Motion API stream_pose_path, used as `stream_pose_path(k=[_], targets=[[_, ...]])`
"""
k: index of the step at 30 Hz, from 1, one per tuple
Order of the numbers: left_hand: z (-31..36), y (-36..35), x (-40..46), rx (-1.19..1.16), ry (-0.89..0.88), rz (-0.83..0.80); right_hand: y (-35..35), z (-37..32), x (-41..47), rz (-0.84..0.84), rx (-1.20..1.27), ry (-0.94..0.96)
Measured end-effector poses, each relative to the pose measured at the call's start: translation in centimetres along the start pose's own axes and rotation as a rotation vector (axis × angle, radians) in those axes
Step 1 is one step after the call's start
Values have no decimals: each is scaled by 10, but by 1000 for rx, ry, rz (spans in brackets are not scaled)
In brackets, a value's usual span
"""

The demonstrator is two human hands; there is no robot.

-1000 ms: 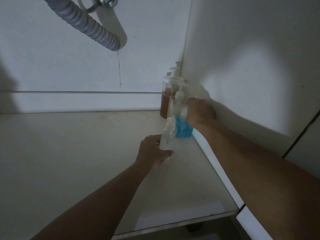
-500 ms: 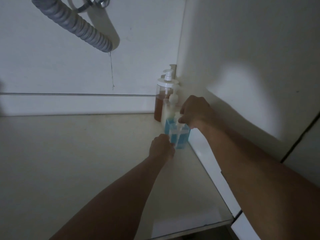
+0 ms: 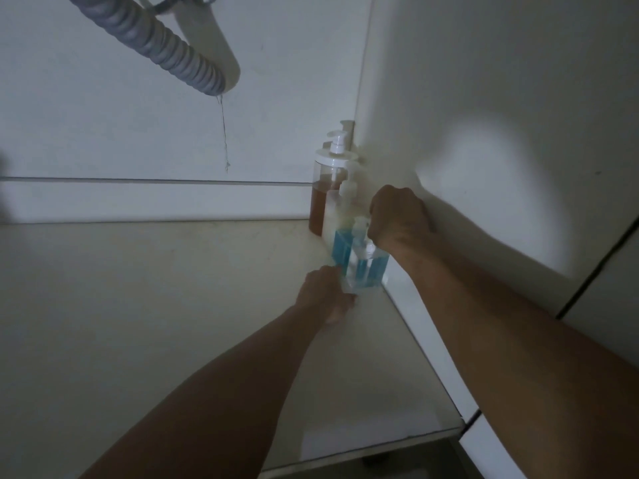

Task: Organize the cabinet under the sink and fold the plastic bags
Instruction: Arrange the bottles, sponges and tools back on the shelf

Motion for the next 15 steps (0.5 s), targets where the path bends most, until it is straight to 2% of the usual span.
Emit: stream_pose_path(k=[5, 7, 9, 11, 13, 15], targets=[[-28, 33, -28, -57, 38, -9, 19, -12, -17, 67, -33, 62], [-43, 54, -52, -94, 38, 0, 22, -23, -35, 19, 39, 121], [-55, 75, -82, -73, 10, 6, 18, -39, -68, -119, 271, 191], [-66, 91, -117, -10, -15, -6, 13, -63, -112, -330, 550, 240], [-80, 103, -153, 5, 1, -31, 2, -87, -153, -523, 599, 305], [-95, 111, -189, -21, 31, -56, -10, -108, -186, -648, 597, 367]])
Point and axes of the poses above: each hand's wrist, its own x-axis towards the middle knuckle, its own y-axis out of the back of the hand, z = x × y, the point moved 7 cm from there along x, towards the middle knuckle, and after that the axes turned 6 degrees about y, right-handed, at the moved point
